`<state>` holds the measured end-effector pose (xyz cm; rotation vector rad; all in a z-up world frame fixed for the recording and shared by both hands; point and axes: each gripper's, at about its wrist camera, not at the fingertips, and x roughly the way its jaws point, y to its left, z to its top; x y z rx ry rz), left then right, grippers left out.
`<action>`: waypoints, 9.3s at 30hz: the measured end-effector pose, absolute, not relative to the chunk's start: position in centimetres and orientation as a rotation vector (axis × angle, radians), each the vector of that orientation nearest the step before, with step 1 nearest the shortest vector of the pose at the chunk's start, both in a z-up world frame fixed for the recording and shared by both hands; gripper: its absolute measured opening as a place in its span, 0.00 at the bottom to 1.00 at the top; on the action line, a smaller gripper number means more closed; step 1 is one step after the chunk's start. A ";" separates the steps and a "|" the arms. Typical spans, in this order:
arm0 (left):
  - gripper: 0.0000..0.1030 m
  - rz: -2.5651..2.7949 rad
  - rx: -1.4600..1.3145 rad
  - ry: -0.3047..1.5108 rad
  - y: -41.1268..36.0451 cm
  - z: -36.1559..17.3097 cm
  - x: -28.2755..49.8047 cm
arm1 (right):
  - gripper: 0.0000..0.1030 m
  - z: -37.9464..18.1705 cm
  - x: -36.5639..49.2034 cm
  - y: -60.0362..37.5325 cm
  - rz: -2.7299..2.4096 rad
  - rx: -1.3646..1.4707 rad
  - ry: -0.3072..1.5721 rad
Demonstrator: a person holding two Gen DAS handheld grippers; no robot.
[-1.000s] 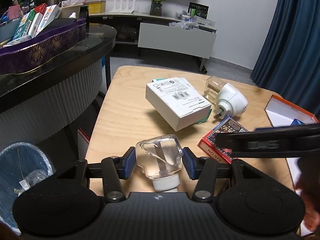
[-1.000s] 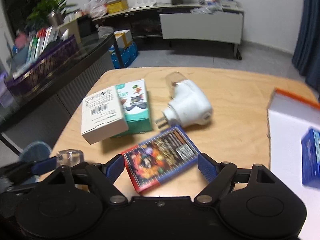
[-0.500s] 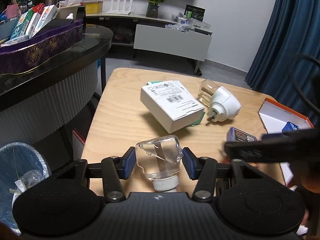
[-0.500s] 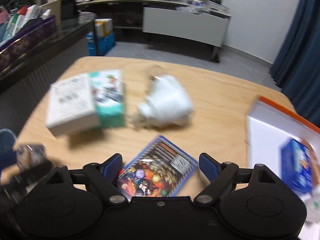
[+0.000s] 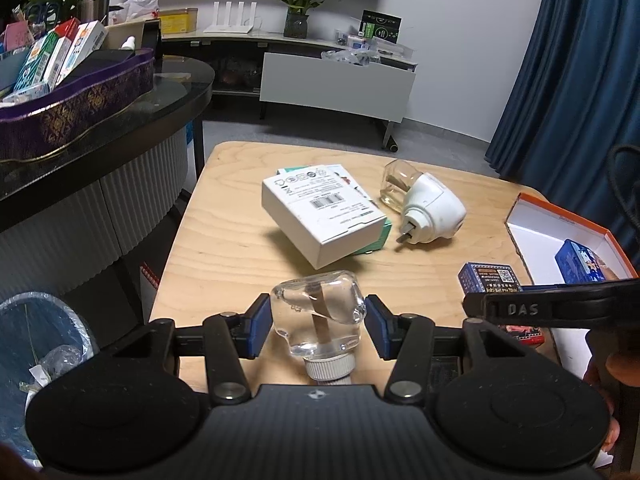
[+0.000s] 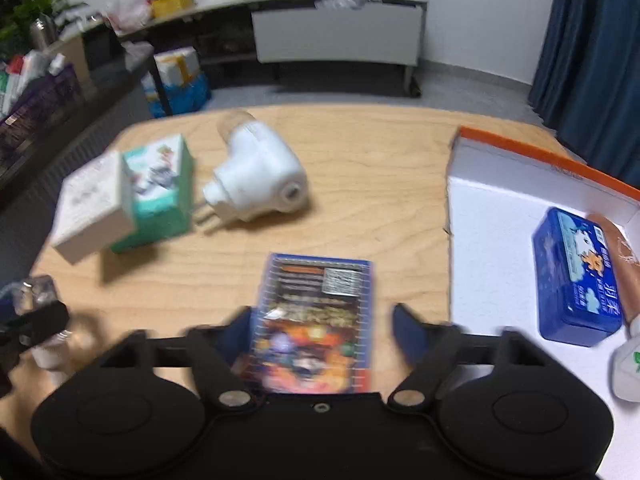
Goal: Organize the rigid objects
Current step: 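Grasp the clear glass bottle with the left gripper while the right grasps the blue card box, then carry the glass bottle and blue card box with both grippers over the white box, then lower the glass bottle into the box and open the left gripper while the right releases the card box, then move both grippers back over the table items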
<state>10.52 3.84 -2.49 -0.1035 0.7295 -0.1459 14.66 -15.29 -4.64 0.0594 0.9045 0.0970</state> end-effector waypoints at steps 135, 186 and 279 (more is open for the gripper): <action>0.49 -0.513 0.029 0.653 -20.7 3.9 12.9 | 0.70 2.5 8.8 -40.9 -0.139 0.225 0.673; 0.49 -0.520 0.040 0.733 -21.9 1.6 15.7 | 0.70 -1.0 14.0 -41.6 -0.124 0.274 0.774; 0.97 0.090 -0.260 0.816 0.7 0.5 16.4 | 0.82 1.3 9.8 -21.0 0.222 0.133 0.764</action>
